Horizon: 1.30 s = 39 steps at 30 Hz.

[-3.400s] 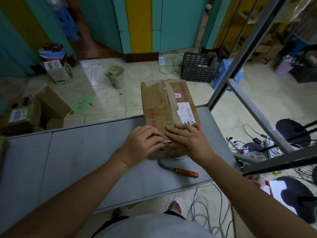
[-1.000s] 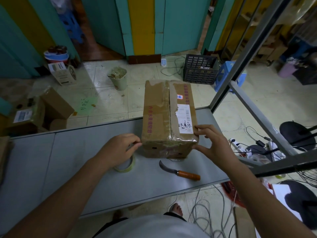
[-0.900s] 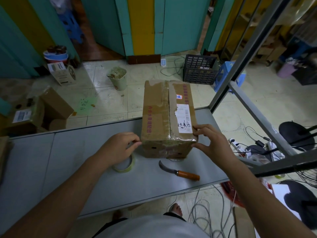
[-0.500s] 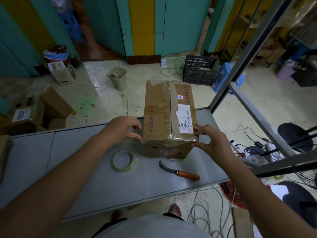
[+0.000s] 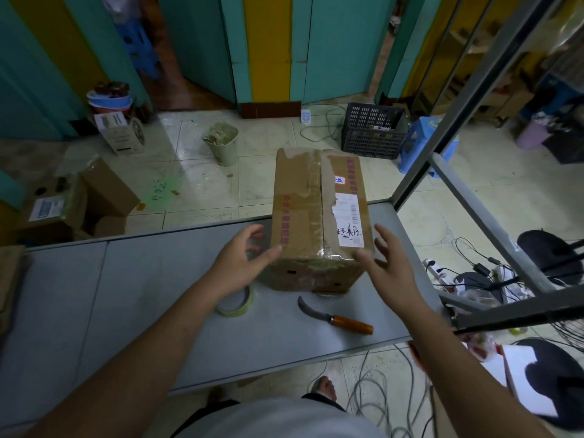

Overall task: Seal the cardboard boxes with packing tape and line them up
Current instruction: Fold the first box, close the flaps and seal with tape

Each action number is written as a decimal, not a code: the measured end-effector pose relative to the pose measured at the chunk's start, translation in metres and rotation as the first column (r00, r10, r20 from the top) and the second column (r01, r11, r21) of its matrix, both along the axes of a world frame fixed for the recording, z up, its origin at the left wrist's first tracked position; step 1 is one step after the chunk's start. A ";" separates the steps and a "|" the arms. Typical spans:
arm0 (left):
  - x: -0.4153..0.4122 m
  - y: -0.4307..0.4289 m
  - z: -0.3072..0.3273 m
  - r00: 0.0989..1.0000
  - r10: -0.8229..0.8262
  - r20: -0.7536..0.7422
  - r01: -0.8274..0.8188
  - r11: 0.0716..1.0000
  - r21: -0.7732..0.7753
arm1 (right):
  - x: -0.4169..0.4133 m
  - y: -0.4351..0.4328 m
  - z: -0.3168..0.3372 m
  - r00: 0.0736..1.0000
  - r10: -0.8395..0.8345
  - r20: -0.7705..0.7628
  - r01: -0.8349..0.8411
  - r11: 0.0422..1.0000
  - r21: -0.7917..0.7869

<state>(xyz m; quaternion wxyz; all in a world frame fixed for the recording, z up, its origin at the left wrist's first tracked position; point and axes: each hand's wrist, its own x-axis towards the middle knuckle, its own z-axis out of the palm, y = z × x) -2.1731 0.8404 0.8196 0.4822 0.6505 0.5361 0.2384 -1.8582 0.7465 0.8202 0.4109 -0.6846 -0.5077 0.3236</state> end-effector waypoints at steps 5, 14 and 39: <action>0.044 -0.011 0.009 0.969 0.156 0.189 -0.127 0.979 -0.160 | -0.011 0.020 0.004 0.975 -0.063 -0.215 0.044 0.995 -0.091; 0.026 0.036 0.023 0.954 0.168 0.247 -0.073 0.933 -0.352 | 0.011 0.033 0.005 0.974 -0.198 -0.113 0.180 0.973 -0.147; 0.051 -0.004 0.005 0.861 0.457 0.224 -0.370 0.864 -0.341 | 0.019 0.053 0.020 0.819 -0.511 -0.263 0.456 0.856 -0.242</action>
